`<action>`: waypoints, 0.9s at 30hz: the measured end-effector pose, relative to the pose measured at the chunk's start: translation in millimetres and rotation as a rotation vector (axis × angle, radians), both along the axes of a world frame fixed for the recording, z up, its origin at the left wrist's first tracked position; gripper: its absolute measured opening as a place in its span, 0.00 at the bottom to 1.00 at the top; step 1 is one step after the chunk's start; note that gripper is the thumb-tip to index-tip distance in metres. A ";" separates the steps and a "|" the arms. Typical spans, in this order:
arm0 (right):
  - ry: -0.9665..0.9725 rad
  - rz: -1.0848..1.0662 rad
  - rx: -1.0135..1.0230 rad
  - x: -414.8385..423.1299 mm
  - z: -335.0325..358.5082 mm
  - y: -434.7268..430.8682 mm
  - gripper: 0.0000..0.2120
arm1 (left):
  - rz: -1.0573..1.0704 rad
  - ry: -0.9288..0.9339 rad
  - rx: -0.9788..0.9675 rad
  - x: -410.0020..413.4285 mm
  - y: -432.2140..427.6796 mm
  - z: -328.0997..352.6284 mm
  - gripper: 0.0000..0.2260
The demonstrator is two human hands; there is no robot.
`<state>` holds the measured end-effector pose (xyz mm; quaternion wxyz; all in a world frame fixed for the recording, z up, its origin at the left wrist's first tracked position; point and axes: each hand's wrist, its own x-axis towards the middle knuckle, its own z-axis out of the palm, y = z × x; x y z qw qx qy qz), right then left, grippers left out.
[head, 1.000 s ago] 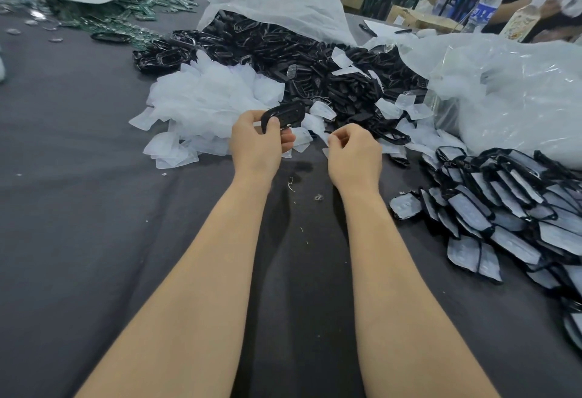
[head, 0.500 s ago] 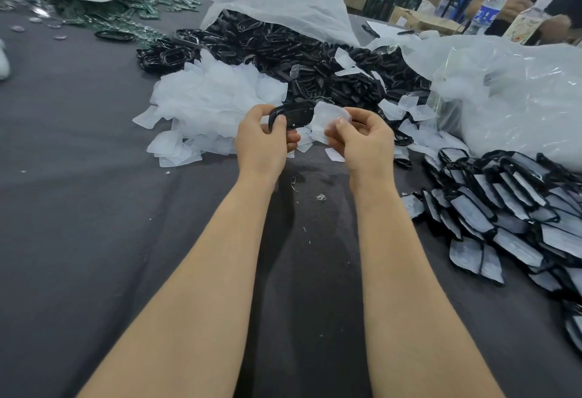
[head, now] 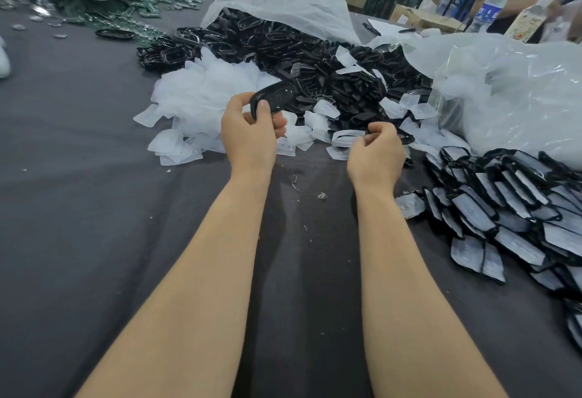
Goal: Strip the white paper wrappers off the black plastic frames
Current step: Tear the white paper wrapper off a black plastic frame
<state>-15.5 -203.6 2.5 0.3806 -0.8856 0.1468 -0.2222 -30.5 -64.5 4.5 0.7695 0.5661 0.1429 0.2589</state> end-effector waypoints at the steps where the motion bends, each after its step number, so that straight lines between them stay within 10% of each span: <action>1: -0.009 -0.022 -0.071 -0.4 0.8 2.0 0.15 | 0.017 -0.006 -0.009 -0.1 0.6 0.9 0.04; 8: 0.069 0.473 -0.379 -4.9 -6.2 39.7 0.17 | 0.063 -0.033 -0.033 0.5 1.1 1.0 0.04; 14: 0.092 0.401 -0.452 -3.0 -11.6 45.6 0.18 | 0.065 -0.036 -0.059 0.1 0.4 2.3 0.04; 27: -0.014 0.398 0.762 2.5 -1.0 29.5 0.09 | 0.030 -0.018 -0.029 -1.6 -2.9 1.6 0.03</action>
